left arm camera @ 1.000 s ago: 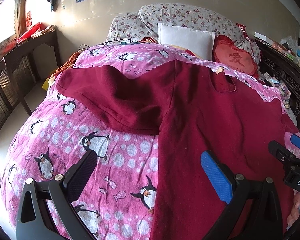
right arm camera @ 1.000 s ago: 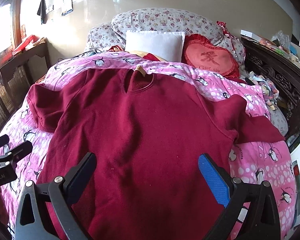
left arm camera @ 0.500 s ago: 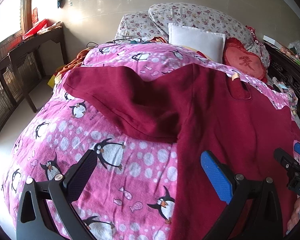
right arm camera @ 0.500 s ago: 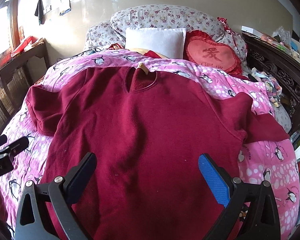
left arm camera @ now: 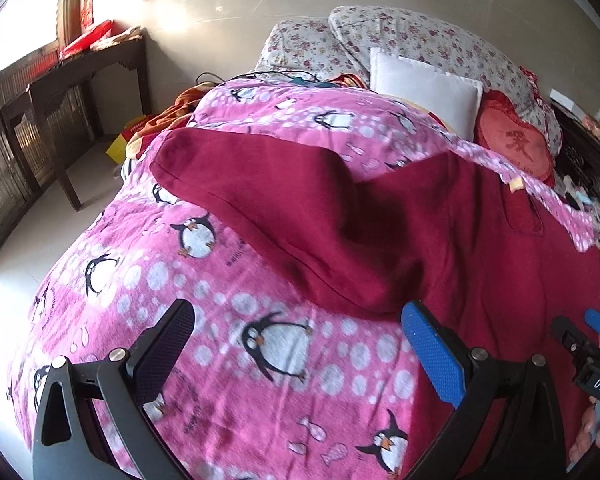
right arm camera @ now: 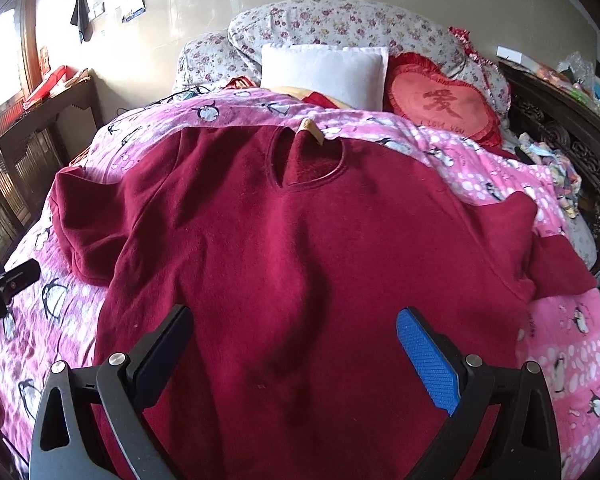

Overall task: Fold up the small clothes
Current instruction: 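Grasp the sweatshirt side and sleeve with the left gripper and lift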

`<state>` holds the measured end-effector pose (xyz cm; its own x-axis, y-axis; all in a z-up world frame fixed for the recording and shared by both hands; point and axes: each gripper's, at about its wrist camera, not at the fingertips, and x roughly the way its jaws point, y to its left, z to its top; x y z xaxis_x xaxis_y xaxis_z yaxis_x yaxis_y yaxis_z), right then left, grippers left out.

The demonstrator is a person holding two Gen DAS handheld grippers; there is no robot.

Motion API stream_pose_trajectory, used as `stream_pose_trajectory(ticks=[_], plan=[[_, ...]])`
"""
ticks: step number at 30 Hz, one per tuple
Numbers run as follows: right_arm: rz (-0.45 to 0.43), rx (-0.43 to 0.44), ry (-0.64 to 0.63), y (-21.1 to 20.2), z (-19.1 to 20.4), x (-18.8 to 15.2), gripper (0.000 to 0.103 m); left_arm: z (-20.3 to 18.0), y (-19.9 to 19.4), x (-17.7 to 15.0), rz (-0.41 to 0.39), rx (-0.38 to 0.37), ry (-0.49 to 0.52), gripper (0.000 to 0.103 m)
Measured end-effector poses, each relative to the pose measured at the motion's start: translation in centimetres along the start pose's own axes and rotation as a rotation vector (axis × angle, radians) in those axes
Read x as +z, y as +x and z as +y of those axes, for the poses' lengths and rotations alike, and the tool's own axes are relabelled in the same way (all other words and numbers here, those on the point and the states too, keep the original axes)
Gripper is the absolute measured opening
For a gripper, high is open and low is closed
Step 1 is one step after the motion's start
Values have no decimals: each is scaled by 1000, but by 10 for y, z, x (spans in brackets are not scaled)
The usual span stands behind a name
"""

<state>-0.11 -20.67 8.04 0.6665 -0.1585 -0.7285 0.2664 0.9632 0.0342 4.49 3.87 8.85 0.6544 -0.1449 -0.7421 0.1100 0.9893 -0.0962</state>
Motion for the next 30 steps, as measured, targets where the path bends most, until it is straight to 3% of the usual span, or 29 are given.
stream_pose_trajectory(ticks=[7,13,18,22,24,27,29,30], plan=[[2,24,-17,19,11,19,103,77,27,44,-1,28,-215,103],[12,52,-54,33,28,27,103,138,85,74,62,48,-431,103],[24,74,-92,41,39,26,103,155,112,89,38,25,-508,103],[32,87,-109,44,44,25,103,156,133,98,20,38,-515,102],[33,88,-109,43,44,24,103,157,145,100,25,8,-536,92],[33,93,-105,43,43,24,103,155,162,104,80,-55,-548,52],[33,95,-102,43,43,24,103,153,166,106,94,-46,-534,19],[33,95,-100,42,43,24,103,152,164,107,84,-40,-525,13]])
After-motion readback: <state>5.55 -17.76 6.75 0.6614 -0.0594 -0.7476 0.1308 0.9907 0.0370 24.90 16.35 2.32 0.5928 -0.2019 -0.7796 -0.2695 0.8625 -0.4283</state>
